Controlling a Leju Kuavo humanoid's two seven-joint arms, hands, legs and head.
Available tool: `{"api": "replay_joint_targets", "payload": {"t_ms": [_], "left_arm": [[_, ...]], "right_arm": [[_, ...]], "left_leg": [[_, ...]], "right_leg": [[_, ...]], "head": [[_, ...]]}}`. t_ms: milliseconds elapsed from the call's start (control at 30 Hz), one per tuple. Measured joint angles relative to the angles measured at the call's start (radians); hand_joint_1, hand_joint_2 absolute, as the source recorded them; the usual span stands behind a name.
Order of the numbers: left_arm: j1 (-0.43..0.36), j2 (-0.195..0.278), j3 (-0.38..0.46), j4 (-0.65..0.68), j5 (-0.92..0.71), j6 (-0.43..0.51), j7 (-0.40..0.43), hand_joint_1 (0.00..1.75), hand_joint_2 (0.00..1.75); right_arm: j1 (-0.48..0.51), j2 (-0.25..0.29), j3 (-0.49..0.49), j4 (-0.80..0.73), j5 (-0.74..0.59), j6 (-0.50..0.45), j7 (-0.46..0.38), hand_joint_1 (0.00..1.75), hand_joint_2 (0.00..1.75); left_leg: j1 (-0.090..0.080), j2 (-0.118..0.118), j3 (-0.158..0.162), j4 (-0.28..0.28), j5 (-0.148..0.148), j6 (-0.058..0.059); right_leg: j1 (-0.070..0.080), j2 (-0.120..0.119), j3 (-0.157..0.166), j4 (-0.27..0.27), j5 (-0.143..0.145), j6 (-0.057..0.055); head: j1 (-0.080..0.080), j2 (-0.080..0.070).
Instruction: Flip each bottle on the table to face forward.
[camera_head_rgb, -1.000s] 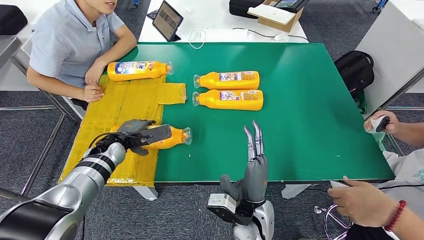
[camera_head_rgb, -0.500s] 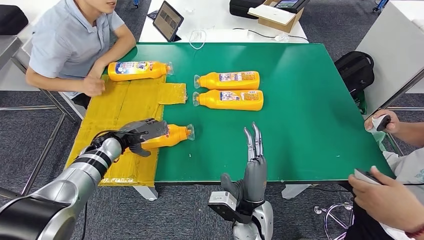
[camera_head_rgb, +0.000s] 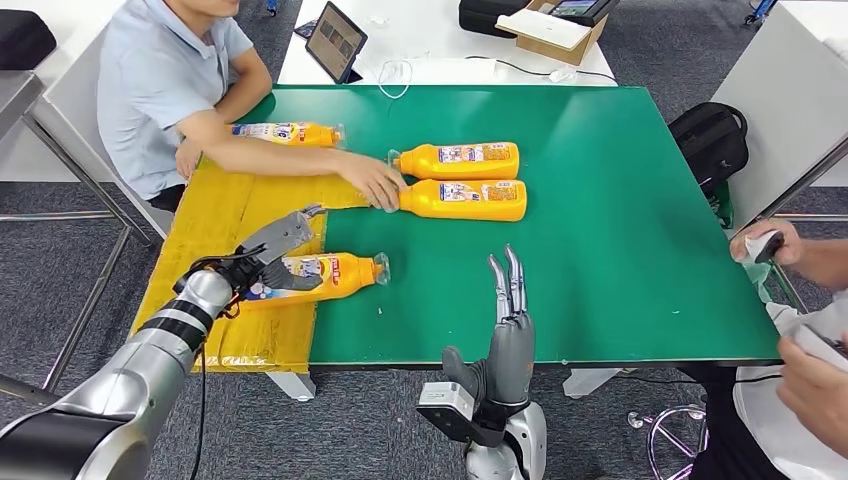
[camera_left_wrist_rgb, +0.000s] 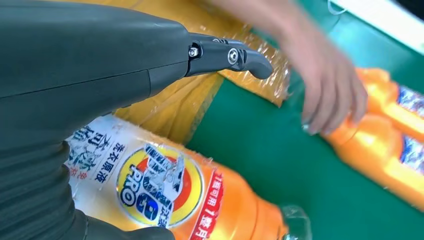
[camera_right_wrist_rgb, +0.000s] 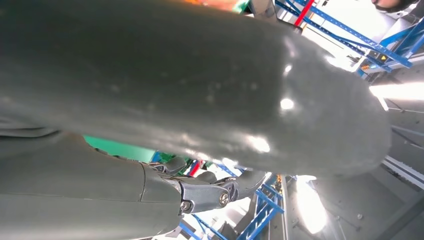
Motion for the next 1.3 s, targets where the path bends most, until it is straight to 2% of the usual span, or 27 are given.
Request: {"api": "replay_joint_targets", "payload": {"t_ms": [433, 600, 733, 800, 900, 1000, 1100, 1200, 1300], "left_arm": [[0.016, 0.004, 0.007, -0.048, 0.006, 0.0, -0.005, 0.0, 1.75], [0.048, 0.009, 0.002, -0.125, 0.09, -0.003, -0.01, 0.0, 1.75], [0.118, 0.035, -0.017, -0.263, 0.258, 0.001, -0.027, 0.0, 1.75], [0.189, 0.046, -0.019, -0.366, 0.34, 0.03, -0.048, 0.0, 1.75], [0.358, 0.045, 0.0, -0.563, 0.441, 0.1, -0.07, 0.0, 1.75], [0.547, 0.021, 0.028, -0.756, 0.466, 0.192, -0.091, 0.0, 1.75], [0.697, -0.012, 0.045, -0.906, 0.435, 0.29, -0.113, 0.0, 1.75], [0.785, -0.036, 0.049, -1.005, 0.431, 0.311, -0.118, 0.0, 1.75], [0.826, -0.05, 0.05, -1.062, 0.431, 0.312, -0.118, 0.0, 1.75]], "right_arm": [[0.0, 0.0, 0.0, 0.0, 0.001, 0.0, 0.0, 0.0, 0.0], [-0.001, -0.001, 0.0, 0.001, 0.029, 0.0, 0.0, 0.0, 0.0], [-0.029, -0.014, -0.026, 0.046, 0.169, 0.0, 0.0, 0.0, 1.75], [-0.058, -0.027, -0.075, 0.098, 0.264, 0.0, 0.004, 0.0, 1.75], [-0.093, -0.058, -0.167, 0.153, 0.361, 0.0, 0.066, 0.0, 1.75], [-0.104, -0.119, -0.205, 0.181, 0.391, 0.001, 0.227, 0.0, 1.75], [-0.1, -0.196, -0.202, 0.199, 0.38, 0.019, 0.369, 0.0, 1.75], [-0.099, -0.255, -0.2, 0.221, 0.361, 0.04, 0.413, 0.0, 1.75], [-0.1, -0.289, -0.197, 0.241, 0.356, 0.043, 0.419, 0.0, 1.75]], "left_leg": [[0.0, 0.0, 0.0, 0.0, 0.0, 0.0], [0.0, 0.0, 0.0, 0.0, 0.0, 0.0], [0.0, 0.001, 0.0, 0.0, 0.0, 0.0], [0.0, 0.001, 0.0, 0.0, -0.001, 0.0], [-0.001, 0.001, 0.0, 0.0, -0.001, 0.0], [-0.002, 0.001, 0.0, 0.0, -0.003, 0.002], [-0.003, 0.0, 0.0, 0.0, -0.005, 0.003], [-0.004, 0.0, -0.001, 0.0, -0.006, 0.004], [-0.004, 0.0, 0.0, 0.0, -0.005, 0.004]], "right_leg": [[0.0, 0.0, 0.0, 0.0, 0.0, 0.0], [0.0, 0.0, 0.0, 0.0, 0.0, 0.0], [0.0, 0.0, 0.0, 0.0, 0.0, 0.0], [0.0, 0.001, 0.0, 0.0, 0.0, 0.0], [-0.001, 0.001, 0.0, -0.001, -0.001, 0.0], [-0.002, 0.001, 0.0, -0.002, -0.001, 0.0], [-0.003, 0.0, 0.0, -0.002, -0.003, 0.003], [-0.003, 0.0, 0.0, -0.003, -0.003, 0.004], [-0.003, 0.0, 0.0, -0.002, -0.003, 0.004]], "head": [[0.0, 0.0], [0.0, 0.0], [0.0, 0.0], [0.0, 0.0], [0.0, 0.0], [0.0, 0.0], [0.0, 0.0], [0.0, 0.0], [0.0, 0.0]]}}
